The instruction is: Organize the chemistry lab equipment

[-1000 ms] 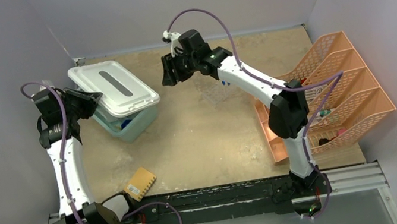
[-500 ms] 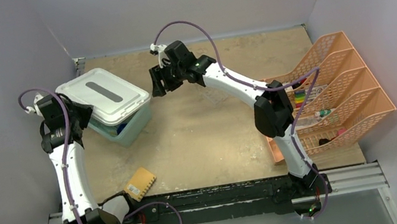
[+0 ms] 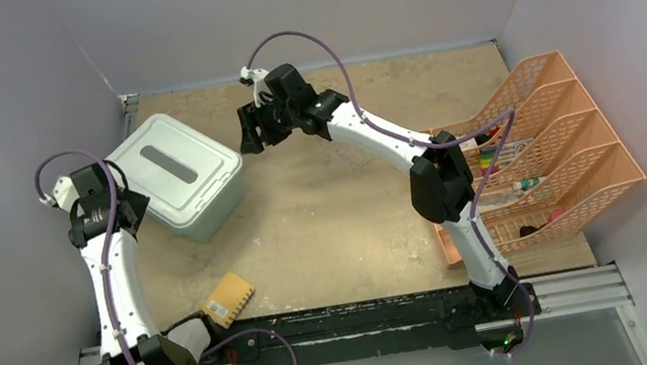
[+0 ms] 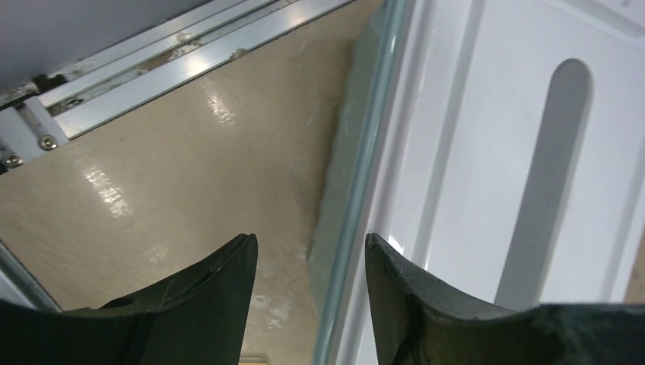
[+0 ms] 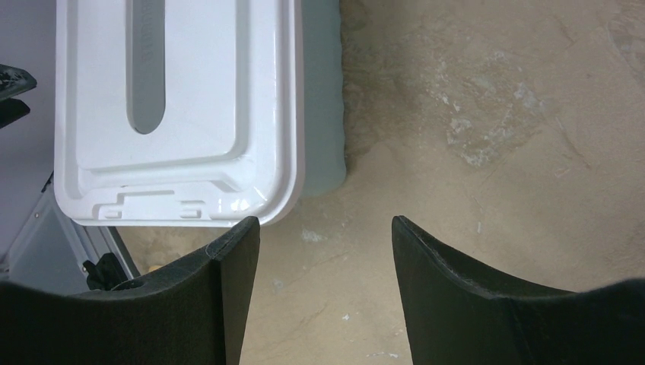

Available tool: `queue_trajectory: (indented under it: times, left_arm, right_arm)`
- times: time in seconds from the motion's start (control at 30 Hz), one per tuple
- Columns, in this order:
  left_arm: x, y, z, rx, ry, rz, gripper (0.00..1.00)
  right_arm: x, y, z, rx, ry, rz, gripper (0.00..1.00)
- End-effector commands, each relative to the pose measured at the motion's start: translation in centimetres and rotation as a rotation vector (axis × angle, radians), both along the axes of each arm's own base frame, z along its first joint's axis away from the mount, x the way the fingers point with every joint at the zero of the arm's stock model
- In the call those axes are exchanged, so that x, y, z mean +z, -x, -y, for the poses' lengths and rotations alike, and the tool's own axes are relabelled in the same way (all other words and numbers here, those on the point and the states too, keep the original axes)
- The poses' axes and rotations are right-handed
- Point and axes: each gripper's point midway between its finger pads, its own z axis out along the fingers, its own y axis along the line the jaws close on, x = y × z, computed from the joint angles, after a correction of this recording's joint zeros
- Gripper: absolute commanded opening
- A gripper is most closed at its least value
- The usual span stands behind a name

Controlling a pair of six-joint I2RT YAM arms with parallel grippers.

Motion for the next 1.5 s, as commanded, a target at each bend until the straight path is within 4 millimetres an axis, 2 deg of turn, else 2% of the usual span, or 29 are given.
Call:
queue_trajectory:
  times: [0.0,0.17,0.33,0.47,0.6,0.7,0.87,1.03,1.1,1.2,1.3,1.47]
  left_arm:
    - [0.4,1.5,-1.9,0.064,-0.084,-0.061,0.55]
    - [2.3,-0.3,-1.2,0.01,-0.061,0.007,0.56]
    - [5.3,-1.1,-2.5,0.044,-0.115,0.044,0.56]
    - [6.0,-2.5,-2.2,0.003,-0.1,0.068,0.57]
    - [3.9,-5.1,0.4,-0.137,0.026,0.097,0.6]
    - [2.1,-5.1,0.7,-0.15,0.057,0.058,0.62]
    - [-0.7,-3.4,0.4,-0.117,0.055,-0.035,0.61]
    - [-2.2,-1.1,-0.4,-0.051,0.026,-0.12,0.45]
    - [-2.2,-0.8,-0.6,-0.041,0.019,-0.13,0.37]
    - [-2.5,-0.6,-0.5,-0.034,0.022,-0.137,0.32]
    - [-2.8,0.0,-0.7,-0.02,0.013,-0.149,0.31]
    - [-4.2,0.6,-0.2,-0.024,0.027,-0.152,0.41]
  right_arm:
    - [2.6,0.2,-1.7,0.028,-0.065,0.047,0.66]
    - [2.8,0.6,-2.5,0.045,-0.065,0.058,0.67]
    - [2.5,1.0,-3.0,0.057,-0.048,0.073,0.67]
    - [1.4,0.9,-3.6,0.054,-0.024,0.077,0.67]
    - [0.3,0.6,-4.0,0.049,0.002,0.083,0.66]
    - [-0.2,0.3,-4.0,0.039,0.023,0.099,0.66]
    - [-0.5,-0.1,-3.9,0.027,0.041,0.122,0.66]
    - [-0.5,-0.3,-3.3,0.014,0.072,0.141,0.65]
    - [-0.4,-0.3,-3.1,0.017,0.077,0.145,0.65]
    - [-0.2,0.0,-3.1,0.029,0.083,0.145,0.64]
    - [0.1,0.0,-2.9,0.032,0.089,0.148,0.64]
    - [-0.3,0.3,-2.6,0.037,0.102,0.138,0.64]
